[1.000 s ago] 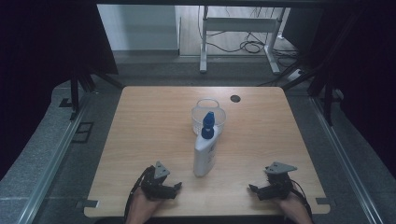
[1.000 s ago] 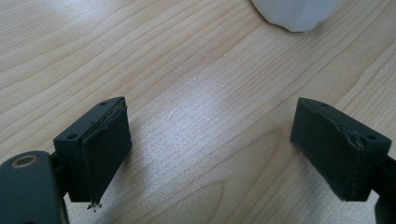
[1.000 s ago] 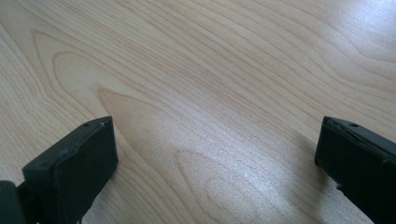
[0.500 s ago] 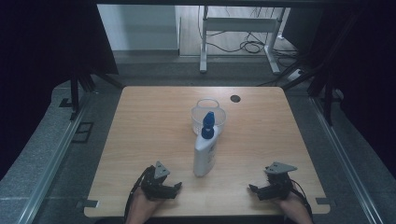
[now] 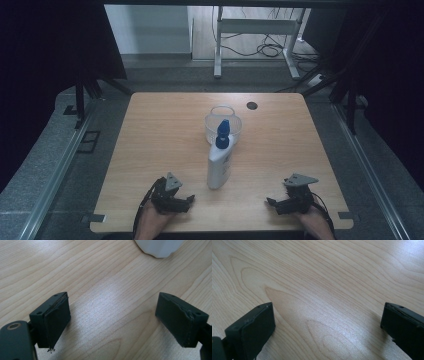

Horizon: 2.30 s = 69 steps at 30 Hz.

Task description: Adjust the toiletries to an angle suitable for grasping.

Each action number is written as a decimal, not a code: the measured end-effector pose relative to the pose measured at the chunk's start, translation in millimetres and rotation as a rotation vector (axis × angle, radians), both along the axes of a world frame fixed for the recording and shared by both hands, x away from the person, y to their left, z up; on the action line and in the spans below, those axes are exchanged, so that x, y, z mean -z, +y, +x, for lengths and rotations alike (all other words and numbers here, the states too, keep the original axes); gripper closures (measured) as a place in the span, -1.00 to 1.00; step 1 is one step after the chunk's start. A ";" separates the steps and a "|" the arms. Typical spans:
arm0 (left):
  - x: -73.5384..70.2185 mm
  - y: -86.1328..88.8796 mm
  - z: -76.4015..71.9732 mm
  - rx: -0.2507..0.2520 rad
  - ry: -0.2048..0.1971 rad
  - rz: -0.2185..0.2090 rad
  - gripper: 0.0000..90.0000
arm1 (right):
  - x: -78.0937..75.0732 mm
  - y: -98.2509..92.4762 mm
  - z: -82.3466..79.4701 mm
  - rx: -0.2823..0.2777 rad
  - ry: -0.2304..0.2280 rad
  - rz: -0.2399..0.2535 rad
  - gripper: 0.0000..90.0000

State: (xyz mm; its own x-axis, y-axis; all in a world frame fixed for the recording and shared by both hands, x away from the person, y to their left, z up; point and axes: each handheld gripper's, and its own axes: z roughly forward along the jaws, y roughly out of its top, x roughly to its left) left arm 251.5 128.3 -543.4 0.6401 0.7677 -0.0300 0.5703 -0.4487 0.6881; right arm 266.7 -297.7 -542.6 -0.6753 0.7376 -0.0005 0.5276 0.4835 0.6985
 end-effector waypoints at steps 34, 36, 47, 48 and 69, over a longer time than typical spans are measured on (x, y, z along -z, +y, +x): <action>-15.8 -5.4 5.1 0.032 0.014 -0.011 0.18 | -6.2 -3.8 -0.6 0.005 0.014 0.008 -1.00; -17.8 -6.1 5.3 0.032 0.009 -0.018 0.26 | -6.2 -3.6 -0.7 0.005 0.013 0.005 -1.00; -24.1 -11.8 13.1 0.050 0.001 -0.043 0.65 | -5.3 -2.8 -1.0 0.004 0.026 -0.003 -0.97; -24.1 -12.9 14.5 0.054 0.003 -0.043 0.67 | -5.3 -2.8 -1.0 0.004 0.027 -0.004 -0.97; -15.1 -37.1 44.4 0.084 0.045 -0.060 0.98 | -5.0 -2.1 -1.4 0.002 0.033 -0.006 -0.93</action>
State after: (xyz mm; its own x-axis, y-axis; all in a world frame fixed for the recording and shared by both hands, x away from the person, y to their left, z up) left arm 295.9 91.2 -528.3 0.6992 0.7073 -0.1044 0.5635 -0.4553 0.6894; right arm 265.3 -299.9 -537.7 -0.6736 0.7389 0.0177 0.5515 0.4865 0.6776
